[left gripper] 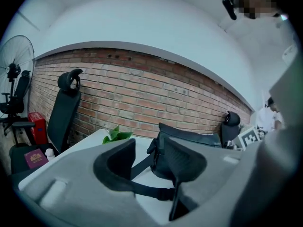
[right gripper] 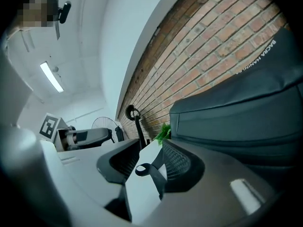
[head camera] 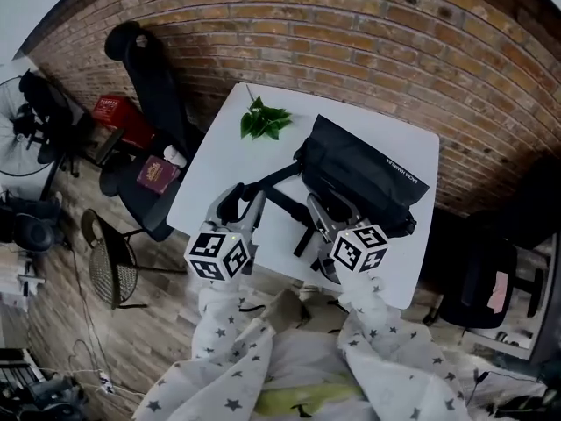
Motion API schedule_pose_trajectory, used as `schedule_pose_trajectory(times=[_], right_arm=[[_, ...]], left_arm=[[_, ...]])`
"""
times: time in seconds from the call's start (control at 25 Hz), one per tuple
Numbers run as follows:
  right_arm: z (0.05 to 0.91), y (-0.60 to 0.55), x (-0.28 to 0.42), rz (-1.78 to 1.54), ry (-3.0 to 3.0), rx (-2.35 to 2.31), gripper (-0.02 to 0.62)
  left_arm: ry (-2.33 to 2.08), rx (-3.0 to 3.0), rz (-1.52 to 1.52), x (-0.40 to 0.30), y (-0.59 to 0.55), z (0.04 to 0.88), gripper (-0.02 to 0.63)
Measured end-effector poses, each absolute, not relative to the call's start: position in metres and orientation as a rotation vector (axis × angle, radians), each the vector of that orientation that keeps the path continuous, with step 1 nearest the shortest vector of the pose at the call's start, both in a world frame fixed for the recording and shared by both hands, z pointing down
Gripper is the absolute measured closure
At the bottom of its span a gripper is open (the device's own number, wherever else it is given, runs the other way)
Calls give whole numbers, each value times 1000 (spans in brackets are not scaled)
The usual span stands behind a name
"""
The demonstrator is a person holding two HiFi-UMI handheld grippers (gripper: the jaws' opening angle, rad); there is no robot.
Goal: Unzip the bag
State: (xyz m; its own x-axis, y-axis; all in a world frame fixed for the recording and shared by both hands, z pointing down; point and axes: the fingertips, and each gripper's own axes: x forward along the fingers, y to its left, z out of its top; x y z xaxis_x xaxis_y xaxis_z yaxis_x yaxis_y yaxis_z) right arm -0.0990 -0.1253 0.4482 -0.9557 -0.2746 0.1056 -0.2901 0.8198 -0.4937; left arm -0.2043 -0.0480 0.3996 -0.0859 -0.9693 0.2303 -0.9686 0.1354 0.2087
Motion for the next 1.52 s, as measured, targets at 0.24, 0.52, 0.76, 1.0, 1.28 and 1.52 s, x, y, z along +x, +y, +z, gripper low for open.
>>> schedule_pose_trajectory(times=[0.24,0.52,0.76,1.0,1.28,1.52], right_arm=[[463,-127,-121,858,-2932,442,465],[483,-139,-143,899,-2869,587,468],[500,-151,-163,922,-2816,732,476],[517,-164,-180,924,-2750,900,472],[536,-175,-189,829,-2642,1128,485],[534,-182,-179,822,-2577,1273,509]], left_arm=[[-2006,1992,23,-214,-95,397,423],[-1781,2163,68,-216,-153,404,423],[-1586,2299,80,-212,-194,408,423],[-1341,2448,43,-201,-226,411,423],[-1039,2536,-1,-188,-249,427,405],[-911,2576,-8,-166,-252,424,400]])
